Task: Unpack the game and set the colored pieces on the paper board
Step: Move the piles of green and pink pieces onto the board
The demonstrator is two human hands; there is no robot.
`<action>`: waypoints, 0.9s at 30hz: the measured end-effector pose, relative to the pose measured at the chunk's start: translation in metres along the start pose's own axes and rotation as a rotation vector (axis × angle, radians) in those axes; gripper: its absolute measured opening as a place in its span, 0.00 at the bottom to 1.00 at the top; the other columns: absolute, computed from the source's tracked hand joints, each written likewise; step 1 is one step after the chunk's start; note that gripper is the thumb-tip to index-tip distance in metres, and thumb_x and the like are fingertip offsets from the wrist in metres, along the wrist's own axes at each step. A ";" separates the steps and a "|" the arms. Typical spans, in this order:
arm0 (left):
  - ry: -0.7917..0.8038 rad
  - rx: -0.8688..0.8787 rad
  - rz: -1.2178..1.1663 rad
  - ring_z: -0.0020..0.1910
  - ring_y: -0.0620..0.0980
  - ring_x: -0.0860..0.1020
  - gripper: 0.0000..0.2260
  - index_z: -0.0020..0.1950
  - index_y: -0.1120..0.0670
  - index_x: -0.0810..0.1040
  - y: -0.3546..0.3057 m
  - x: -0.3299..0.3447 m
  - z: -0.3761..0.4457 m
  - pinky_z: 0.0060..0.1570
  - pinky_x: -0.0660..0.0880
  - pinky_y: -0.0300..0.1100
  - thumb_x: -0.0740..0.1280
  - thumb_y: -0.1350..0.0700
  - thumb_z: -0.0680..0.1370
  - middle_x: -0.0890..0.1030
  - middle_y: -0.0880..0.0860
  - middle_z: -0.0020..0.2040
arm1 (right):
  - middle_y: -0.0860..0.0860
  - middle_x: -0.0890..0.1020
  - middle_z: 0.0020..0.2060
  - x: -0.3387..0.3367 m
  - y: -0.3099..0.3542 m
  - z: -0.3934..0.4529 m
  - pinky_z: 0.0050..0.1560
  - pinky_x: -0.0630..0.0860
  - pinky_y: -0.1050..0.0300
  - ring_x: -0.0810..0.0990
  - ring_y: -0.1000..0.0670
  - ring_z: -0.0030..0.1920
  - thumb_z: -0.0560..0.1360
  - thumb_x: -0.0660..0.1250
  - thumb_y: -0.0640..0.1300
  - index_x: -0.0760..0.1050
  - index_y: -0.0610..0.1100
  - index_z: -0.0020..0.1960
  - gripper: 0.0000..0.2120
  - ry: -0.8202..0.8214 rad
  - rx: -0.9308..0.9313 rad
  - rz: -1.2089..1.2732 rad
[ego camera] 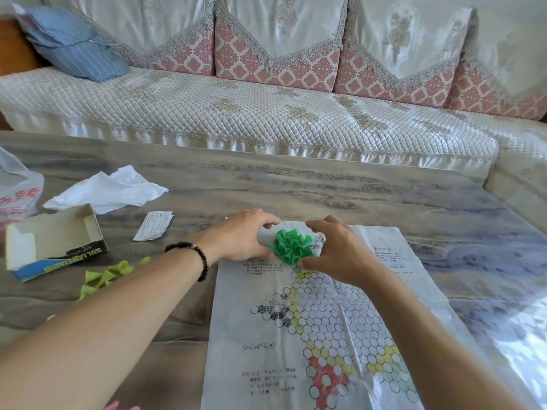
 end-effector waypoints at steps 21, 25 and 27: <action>-0.150 0.108 0.162 0.76 0.41 0.51 0.41 0.75 0.47 0.63 0.044 -0.004 -0.228 0.72 0.49 0.36 0.37 0.26 0.72 0.62 0.46 0.76 | 0.52 0.71 0.65 0.058 0.145 -0.119 0.62 0.68 0.47 0.69 0.46 0.64 0.73 0.45 0.68 0.68 0.48 0.69 0.35 -0.111 -0.182 -0.187; -0.079 0.108 0.110 0.75 0.36 0.49 0.44 0.76 0.45 0.59 0.051 0.002 -0.273 0.74 0.53 0.41 0.45 0.21 0.68 0.58 0.41 0.76 | 0.51 0.73 0.62 0.078 0.167 -0.148 0.59 0.70 0.47 0.71 0.46 0.61 0.73 0.44 0.66 0.69 0.48 0.68 0.34 -0.068 -0.168 -0.137; -0.032 0.095 0.118 0.73 0.35 0.49 0.47 0.77 0.42 0.54 0.052 0.010 -0.292 0.73 0.52 0.38 0.56 0.20 0.63 0.53 0.37 0.73 | 0.51 0.74 0.61 0.086 0.171 -0.161 0.59 0.70 0.46 0.72 0.45 0.61 0.74 0.46 0.63 0.70 0.48 0.66 0.30 -0.068 -0.142 -0.115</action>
Point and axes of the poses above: each hand's wrist, its own z-axis towards the middle knuckle, its own x-axis out of the palm, y = z × x, the point moved 2 cm from there along z, towards the middle knuckle
